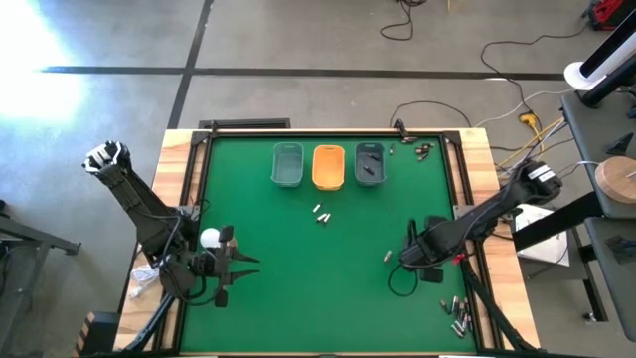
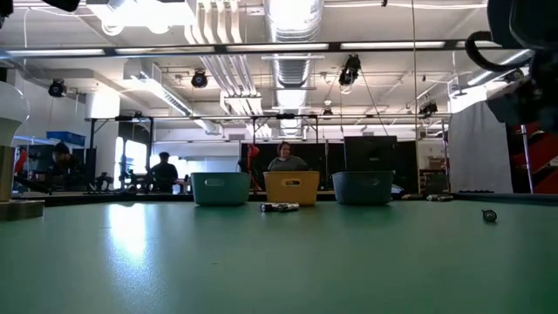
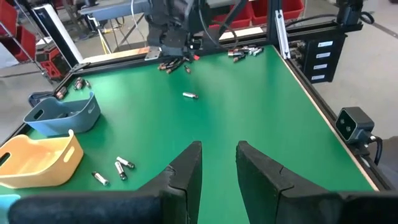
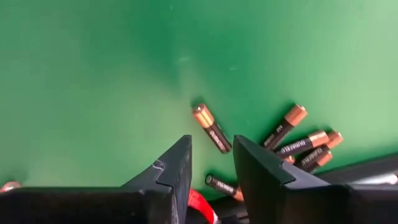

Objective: Sort batteries
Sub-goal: Put the small brown battery into the gray bin

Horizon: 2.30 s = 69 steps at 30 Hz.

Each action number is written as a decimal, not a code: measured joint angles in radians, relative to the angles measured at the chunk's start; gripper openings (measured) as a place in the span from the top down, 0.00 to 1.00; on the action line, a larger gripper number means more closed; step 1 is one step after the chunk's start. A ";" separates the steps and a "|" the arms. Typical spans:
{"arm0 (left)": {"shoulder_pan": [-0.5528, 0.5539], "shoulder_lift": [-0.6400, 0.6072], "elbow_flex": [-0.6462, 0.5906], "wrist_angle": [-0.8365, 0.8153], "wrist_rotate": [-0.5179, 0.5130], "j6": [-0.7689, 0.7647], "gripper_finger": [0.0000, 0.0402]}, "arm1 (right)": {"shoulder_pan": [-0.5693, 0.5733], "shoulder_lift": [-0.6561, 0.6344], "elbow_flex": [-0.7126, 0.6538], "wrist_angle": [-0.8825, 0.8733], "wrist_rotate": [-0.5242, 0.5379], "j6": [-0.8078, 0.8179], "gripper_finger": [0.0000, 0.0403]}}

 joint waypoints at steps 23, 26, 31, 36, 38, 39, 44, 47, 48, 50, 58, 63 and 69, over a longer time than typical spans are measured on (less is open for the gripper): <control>0.000 0.000 0.000 0.004 0.000 0.004 0.80 | -0.013 0.046 -0.139 0.174 -0.021 -0.074 0.90; 0.000 0.000 0.000 0.004 0.000 0.014 0.80 | -0.013 0.046 -0.139 0.175 -0.021 -0.074 0.94; 0.000 0.000 0.000 0.004 0.000 0.016 0.80 | -0.025 0.048 -0.096 0.137 -0.024 -0.080 0.94; 0.002 0.000 0.000 0.003 -0.007 0.035 0.80 | -0.079 0.045 0.026 0.098 0.042 -0.160 0.93; 0.002 0.000 0.000 0.000 -0.029 0.045 0.80 | -0.115 0.047 0.082 0.101 0.110 -0.218 0.93; 0.003 0.000 0.000 0.000 -0.042 0.050 0.80 | -0.140 0.046 0.111 0.106 0.153 -0.247 0.93; 0.003 0.000 0.000 0.000 -0.053 0.053 0.80 | -0.295 0.046 0.254 0.100 0.302 -0.425 0.93; 0.003 0.000 0.000 0.000 -0.053 0.062 0.80 | -0.409 0.051 0.335 0.106 0.335 -0.549 0.93; 0.003 0.000 0.000 0.000 -0.053 0.064 0.80 | -0.447 0.051 0.358 0.121 0.336 -0.590 0.93; 0.003 0.000 0.000 0.000 -0.053 0.064 0.80 | -0.521 0.051 0.392 0.176 0.336 -0.660 0.93; 0.003 0.000 0.000 -0.001 -0.050 0.064 0.80 | -0.792 0.066 0.421 0.355 0.293 -0.814 0.93; 0.003 0.000 0.000 -0.004 -0.049 0.064 0.80 | -0.905 0.154 0.420 0.356 0.238 -0.771 0.93; 0.003 0.000 0.000 -0.004 -0.049 0.053 0.80 | -0.956 0.312 0.444 0.355 0.230 -0.744 0.93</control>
